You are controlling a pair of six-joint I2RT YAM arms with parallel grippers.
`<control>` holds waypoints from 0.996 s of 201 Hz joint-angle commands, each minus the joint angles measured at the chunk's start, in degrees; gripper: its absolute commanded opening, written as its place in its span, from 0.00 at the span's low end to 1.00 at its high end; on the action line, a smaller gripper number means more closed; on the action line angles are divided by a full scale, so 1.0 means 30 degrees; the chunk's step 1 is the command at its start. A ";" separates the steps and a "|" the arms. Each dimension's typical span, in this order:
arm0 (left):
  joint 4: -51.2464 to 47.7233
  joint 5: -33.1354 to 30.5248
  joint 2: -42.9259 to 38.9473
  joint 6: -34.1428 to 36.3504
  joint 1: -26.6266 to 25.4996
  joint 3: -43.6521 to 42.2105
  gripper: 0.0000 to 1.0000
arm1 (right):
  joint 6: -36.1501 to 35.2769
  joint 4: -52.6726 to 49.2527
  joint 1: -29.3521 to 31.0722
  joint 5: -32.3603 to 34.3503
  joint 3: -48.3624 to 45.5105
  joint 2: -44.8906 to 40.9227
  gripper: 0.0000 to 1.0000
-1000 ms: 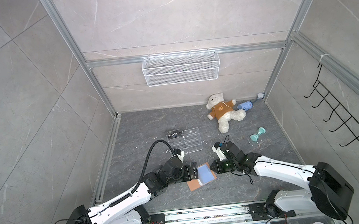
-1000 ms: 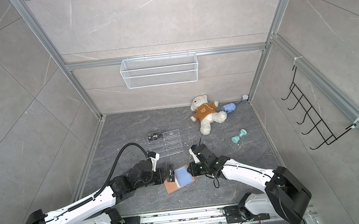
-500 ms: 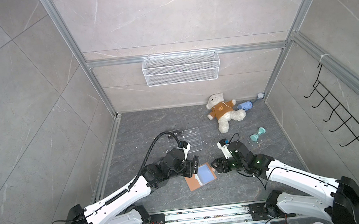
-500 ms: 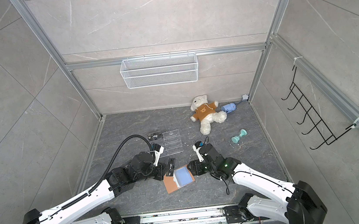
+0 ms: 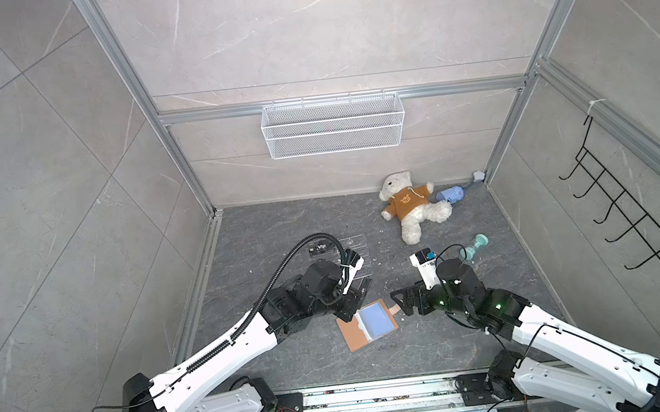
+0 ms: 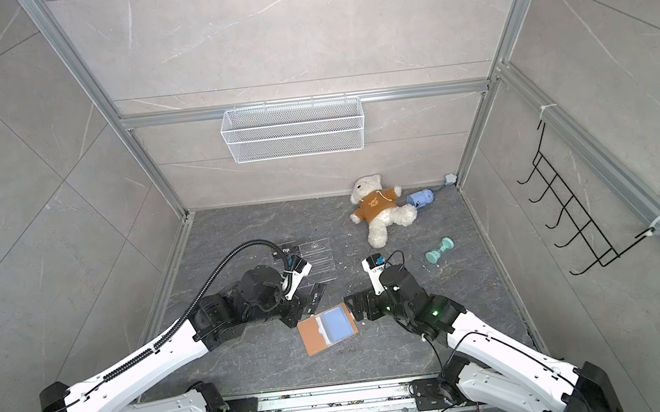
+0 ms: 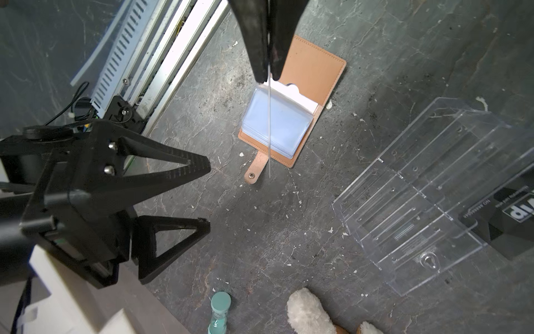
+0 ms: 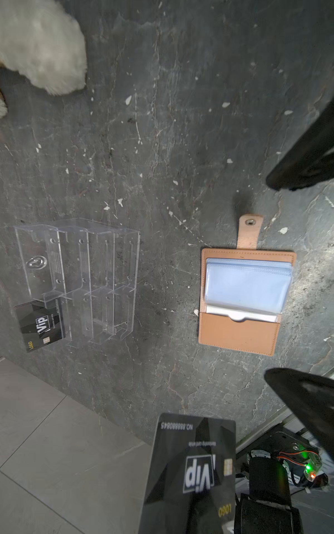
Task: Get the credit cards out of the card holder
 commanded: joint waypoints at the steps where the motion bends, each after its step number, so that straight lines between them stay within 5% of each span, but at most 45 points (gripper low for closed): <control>1: -0.1044 -0.0042 0.0162 0.2085 0.0068 0.1182 0.00 | -0.0888 -0.0483 -0.0040 0.0698 0.0218 -0.1229 0.99; 136: -0.3454 0.1084 0.0520 0.7258 0.0068 0.3285 0.00 | -0.1651 -0.2220 -0.0024 0.1646 0.1331 -0.2540 0.99; 200: -0.6148 -0.0597 0.2358 0.9872 0.0068 0.5250 0.00 | -0.1865 -0.2587 -0.0042 0.1484 0.1584 -0.2487 0.99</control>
